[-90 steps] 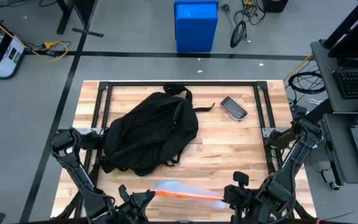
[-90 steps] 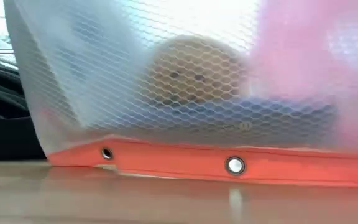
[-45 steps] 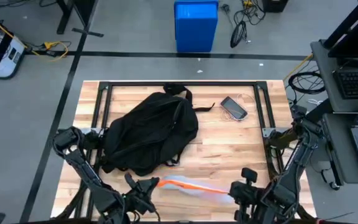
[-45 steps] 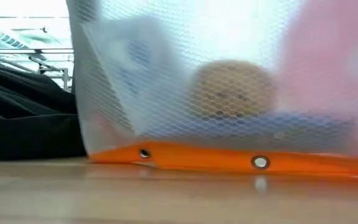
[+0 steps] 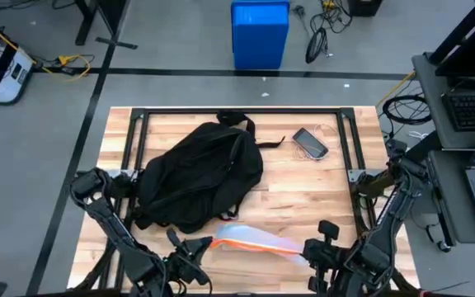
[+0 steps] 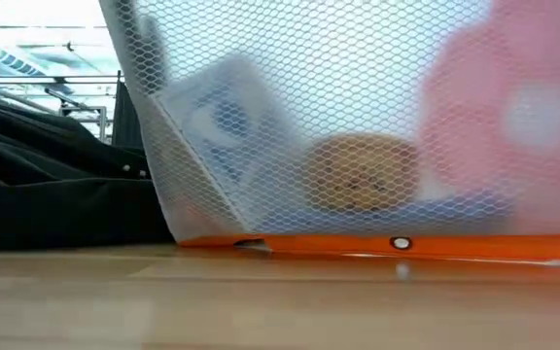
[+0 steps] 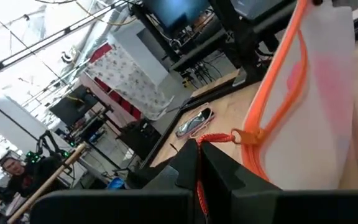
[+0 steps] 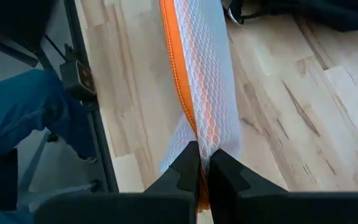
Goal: Unpack backpack
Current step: Open the orange zip bag, then remove the pink medicine organizer from the orange zip bag
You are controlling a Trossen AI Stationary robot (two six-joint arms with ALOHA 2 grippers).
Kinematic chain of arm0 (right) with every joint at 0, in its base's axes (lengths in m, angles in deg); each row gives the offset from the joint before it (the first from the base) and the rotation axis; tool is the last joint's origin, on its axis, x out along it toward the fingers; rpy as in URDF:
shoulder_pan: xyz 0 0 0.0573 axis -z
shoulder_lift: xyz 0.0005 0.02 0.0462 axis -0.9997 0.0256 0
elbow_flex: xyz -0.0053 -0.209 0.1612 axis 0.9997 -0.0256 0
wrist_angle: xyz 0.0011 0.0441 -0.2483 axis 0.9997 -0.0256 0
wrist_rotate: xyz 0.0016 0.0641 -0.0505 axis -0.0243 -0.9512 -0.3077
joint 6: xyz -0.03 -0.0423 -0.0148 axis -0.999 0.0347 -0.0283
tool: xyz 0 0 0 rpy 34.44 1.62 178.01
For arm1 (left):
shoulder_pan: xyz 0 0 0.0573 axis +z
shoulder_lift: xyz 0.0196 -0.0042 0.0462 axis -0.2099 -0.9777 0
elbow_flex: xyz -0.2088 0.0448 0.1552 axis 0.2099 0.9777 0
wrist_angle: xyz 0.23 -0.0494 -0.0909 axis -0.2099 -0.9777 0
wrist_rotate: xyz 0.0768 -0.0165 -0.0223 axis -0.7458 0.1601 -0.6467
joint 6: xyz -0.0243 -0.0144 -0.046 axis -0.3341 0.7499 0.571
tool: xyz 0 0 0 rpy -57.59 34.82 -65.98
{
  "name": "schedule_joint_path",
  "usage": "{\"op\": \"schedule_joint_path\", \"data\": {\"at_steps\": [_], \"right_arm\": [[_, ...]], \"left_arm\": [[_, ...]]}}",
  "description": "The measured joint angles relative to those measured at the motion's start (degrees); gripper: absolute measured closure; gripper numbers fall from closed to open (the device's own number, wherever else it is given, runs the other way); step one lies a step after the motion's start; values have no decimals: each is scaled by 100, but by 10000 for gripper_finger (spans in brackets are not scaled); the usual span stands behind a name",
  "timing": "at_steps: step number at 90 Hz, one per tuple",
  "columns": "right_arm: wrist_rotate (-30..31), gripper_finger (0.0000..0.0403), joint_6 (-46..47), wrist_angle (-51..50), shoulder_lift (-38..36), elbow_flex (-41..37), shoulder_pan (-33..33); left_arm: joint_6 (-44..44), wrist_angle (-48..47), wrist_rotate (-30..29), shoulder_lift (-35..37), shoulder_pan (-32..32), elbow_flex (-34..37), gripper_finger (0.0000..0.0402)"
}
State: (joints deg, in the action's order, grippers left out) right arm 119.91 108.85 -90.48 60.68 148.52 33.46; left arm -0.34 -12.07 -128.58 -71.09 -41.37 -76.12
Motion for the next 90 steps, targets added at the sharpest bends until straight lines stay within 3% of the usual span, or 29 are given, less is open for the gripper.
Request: {"op": "schedule_joint_path", "data": {"at_steps": [43,65,77,90], "right_arm": [[227,403,-191,23,4,0,187],[317,403,-316,32,6,0,265],[321,403,-359,30,6,0,353],[325,403,-513,104,6,0,488]], "left_arm": [[127,18,114,0,87,-2,278],[119,76,127,207,-58,-9,260],[130,872,143,325,-47,-9,259],[-354,1909,1139,357,139,-15,259]]}}
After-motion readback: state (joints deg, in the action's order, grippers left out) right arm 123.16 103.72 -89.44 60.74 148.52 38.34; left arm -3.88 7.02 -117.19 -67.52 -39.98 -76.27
